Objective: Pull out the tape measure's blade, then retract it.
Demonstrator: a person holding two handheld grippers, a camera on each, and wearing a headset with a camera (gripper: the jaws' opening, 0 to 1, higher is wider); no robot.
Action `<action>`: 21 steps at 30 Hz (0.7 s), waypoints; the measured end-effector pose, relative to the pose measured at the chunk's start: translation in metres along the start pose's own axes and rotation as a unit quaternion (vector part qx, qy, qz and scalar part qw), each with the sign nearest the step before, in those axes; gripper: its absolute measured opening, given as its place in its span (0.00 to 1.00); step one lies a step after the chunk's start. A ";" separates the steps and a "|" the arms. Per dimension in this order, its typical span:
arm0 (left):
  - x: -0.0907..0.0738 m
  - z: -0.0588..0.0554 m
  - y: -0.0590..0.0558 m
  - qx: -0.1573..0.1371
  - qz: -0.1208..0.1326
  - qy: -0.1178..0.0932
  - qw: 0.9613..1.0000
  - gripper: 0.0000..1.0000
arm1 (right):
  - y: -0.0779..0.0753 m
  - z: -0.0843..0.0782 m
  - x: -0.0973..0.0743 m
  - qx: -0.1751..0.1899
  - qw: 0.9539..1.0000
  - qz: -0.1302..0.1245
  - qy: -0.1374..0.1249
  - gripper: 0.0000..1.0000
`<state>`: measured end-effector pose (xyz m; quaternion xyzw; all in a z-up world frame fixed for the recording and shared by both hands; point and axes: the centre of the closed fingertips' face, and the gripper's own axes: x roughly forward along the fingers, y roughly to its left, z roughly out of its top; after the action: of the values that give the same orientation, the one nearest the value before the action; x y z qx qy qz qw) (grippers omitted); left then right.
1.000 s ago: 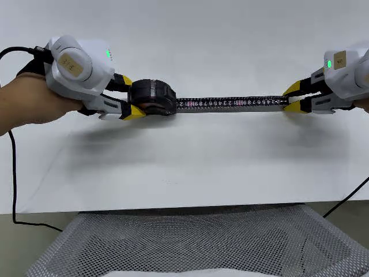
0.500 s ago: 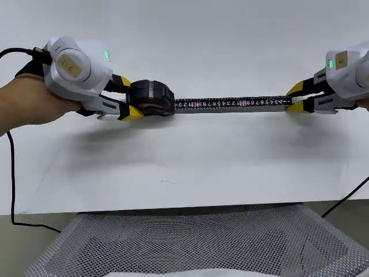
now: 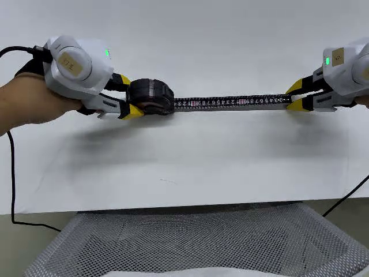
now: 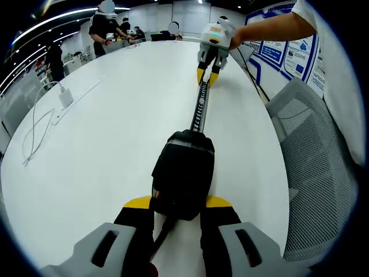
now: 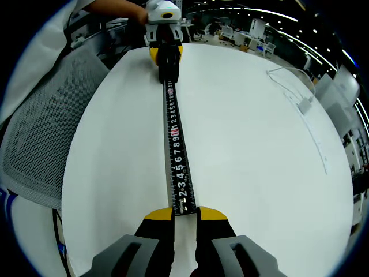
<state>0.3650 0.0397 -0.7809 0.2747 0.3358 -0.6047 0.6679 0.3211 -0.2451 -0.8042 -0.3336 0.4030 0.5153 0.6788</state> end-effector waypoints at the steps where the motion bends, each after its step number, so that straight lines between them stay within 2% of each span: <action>1: 0.000 0.000 0.000 0.000 0.000 0.000 1.000 0.26 | 0.000 0.000 0.000 -0.001 1.000 0.000 0.001 0.10; 21: -0.001 0.001 0.000 -0.001 0.006 0.000 1.000 0.26 | 0.000 0.002 0.000 0.004 1.000 -0.002 0.006 0.11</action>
<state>0.3655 0.0399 -0.7793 0.2761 0.3345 -0.6002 0.6720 0.3217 -0.2437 -0.8034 -0.3347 0.4086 0.5099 0.6791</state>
